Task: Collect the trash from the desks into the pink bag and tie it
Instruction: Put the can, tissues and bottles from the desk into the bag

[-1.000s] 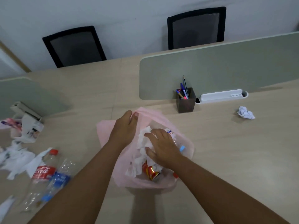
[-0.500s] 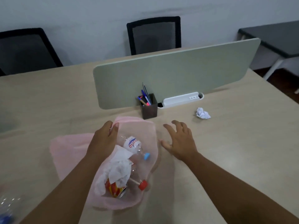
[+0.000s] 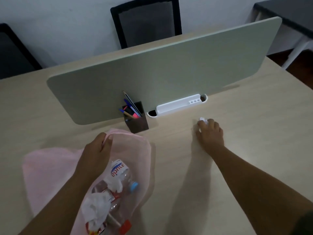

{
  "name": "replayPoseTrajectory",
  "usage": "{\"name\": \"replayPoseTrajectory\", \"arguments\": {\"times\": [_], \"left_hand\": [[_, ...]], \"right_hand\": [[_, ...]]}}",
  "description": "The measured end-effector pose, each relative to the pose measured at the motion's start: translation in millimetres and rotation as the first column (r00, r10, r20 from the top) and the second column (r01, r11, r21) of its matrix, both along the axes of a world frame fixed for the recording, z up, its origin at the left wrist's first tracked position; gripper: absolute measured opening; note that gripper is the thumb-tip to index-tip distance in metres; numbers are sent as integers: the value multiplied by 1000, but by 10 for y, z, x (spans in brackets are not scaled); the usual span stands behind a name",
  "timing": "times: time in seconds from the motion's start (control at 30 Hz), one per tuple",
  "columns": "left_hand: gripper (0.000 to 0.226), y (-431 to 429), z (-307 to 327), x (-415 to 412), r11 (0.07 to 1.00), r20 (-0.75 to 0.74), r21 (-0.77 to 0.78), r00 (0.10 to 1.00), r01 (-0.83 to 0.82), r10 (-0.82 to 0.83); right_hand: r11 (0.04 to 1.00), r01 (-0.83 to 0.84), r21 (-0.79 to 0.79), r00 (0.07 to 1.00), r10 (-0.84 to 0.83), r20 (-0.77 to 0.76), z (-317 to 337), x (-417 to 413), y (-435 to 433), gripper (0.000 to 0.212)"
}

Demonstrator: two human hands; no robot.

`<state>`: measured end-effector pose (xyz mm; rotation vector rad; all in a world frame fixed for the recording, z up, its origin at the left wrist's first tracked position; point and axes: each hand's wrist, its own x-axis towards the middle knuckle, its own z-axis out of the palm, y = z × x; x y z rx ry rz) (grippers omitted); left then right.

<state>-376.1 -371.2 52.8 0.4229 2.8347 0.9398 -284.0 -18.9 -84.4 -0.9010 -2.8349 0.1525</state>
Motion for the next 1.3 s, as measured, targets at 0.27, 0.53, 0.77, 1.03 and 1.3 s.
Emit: {"name": "replayPoseTrajectory", "arguments": {"times": [0.27, 0.53, 0.77, 1.03, 1.3], "left_hand": [[33, -279, 267, 80, 999, -54, -27, 998, -25, 24], [30, -1028, 780, 174, 999, -160, 3, 987, -32, 32], [34, -1484, 897, 337, 998, -166, 51, 986, 38, -29], [35, -1577, 774, 461, 960, -164, 60, 951, 273, -260], [23, -916, 504, 800, 892, -129, 62, 890, 448, -438]], "right_hand": [[912, -374, -166, 877, 289, -384, 280, 347, -1416, 7], [540, -692, -479, 703, 655, -278, 1327, 61, -3078, 81], [962, -250, 106, 844, 270, -463, 1321, 314, -3201, 48], [880, 218, -422, 936, -311, -166, 1151, 856, -2758, 20], [875, 350, -333, 850, -447, -281, 1652, 1471, -1924, 23]]}}
